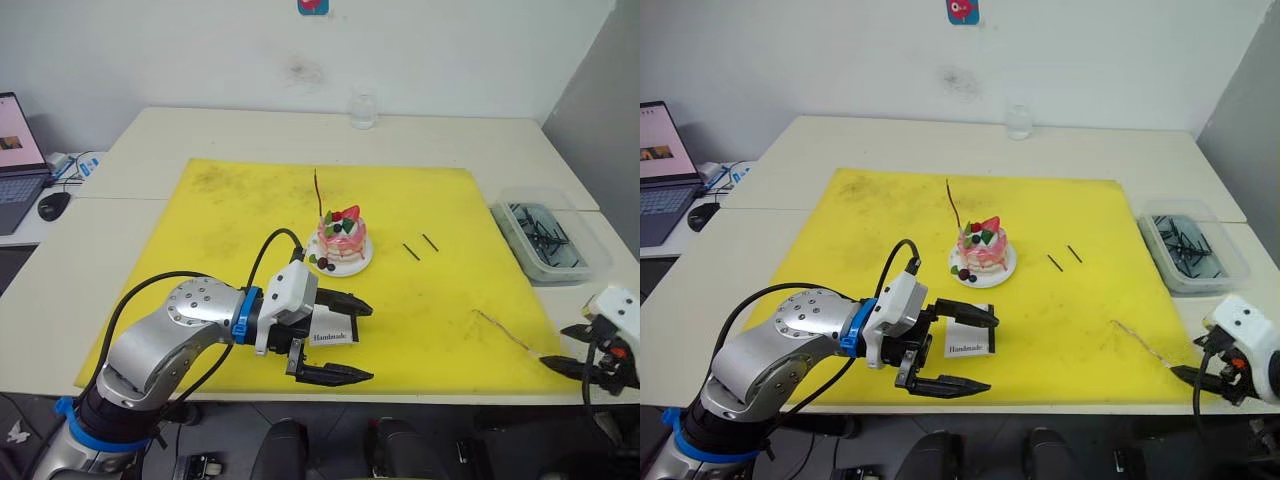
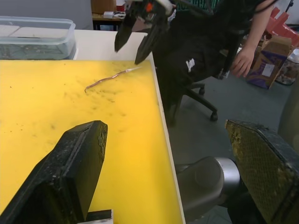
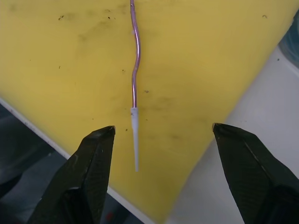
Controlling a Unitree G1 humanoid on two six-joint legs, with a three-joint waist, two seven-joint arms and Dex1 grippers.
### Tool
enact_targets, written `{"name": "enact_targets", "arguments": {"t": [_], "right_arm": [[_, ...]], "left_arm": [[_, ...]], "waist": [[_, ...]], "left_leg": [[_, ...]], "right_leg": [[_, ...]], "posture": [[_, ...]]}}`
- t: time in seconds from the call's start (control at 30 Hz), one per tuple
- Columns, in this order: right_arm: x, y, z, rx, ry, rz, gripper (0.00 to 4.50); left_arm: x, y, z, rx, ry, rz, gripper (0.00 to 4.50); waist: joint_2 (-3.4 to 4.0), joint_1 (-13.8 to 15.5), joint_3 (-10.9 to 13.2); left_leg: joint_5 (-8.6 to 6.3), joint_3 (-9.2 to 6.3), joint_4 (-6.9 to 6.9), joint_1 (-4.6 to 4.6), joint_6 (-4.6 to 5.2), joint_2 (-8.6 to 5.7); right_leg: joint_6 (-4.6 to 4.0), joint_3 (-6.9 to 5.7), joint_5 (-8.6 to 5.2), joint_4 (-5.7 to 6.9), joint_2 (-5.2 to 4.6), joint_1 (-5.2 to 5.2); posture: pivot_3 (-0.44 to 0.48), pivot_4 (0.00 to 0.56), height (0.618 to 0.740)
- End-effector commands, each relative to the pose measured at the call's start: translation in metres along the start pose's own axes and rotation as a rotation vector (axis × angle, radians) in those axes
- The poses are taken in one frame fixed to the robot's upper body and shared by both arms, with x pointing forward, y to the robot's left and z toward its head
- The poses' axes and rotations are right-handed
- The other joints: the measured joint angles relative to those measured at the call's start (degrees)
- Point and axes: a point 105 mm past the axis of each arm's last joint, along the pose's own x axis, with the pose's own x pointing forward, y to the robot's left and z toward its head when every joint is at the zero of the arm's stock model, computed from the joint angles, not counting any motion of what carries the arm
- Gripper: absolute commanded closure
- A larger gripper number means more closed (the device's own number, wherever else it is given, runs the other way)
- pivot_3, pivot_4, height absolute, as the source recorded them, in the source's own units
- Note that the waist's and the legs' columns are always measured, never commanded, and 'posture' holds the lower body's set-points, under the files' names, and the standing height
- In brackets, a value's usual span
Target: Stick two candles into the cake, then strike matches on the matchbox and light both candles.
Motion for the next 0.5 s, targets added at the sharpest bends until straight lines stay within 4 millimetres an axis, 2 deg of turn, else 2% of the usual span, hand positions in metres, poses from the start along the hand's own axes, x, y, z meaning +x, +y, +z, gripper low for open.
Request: {"name": "enact_targets", "arguments": {"t": [0.03, 0.17, 0.5], "right_arm": [[-0.001, 0.0, 0.01, -0.032, 0.094, 0.021, 0.94], [0.007, 0.005, 0.016, -0.016, 0.156, 0.078, 0.94], [0.029, -0.004, 0.013, -0.076, 0.245, 0.09, 0.94]], "left_arm": [[0.008, -0.004, 0.004, 0.055, -0.005, -0.017, 0.0], [0.012, -0.002, 0.006, 0.069, -0.003, -0.022, 0.0], [0.023, -0.009, 0.0, 0.067, -0.024, -0.038, 0.0]], "waist": [[0.07, -0.08, 0.01], [0.01, -0.03, 0.08], [0.05, -0.03, 0.08]], "left_leg": [[0.0, -0.01, 0.0, 0.0, 0.0, 0.01], [0.0, 0.03, 0.02, 0.0, 0.0, -0.01], [-0.01, 0.05, -0.02, -0.08, 0.0, -0.02]], "right_leg": [[0.0, 0.0, 0.0, 0.0, 0.0, 0.0], [0.0, 0.04, 0.0, 0.0, 0.0, 0.0], [0.17, 0.03, 0.09, -0.04, 0.0, -0.08]], "posture": [[0.0, 0.15, 0.74], [0.0, 0.15, 0.74], [0.0, 0.15, 0.74]]}}
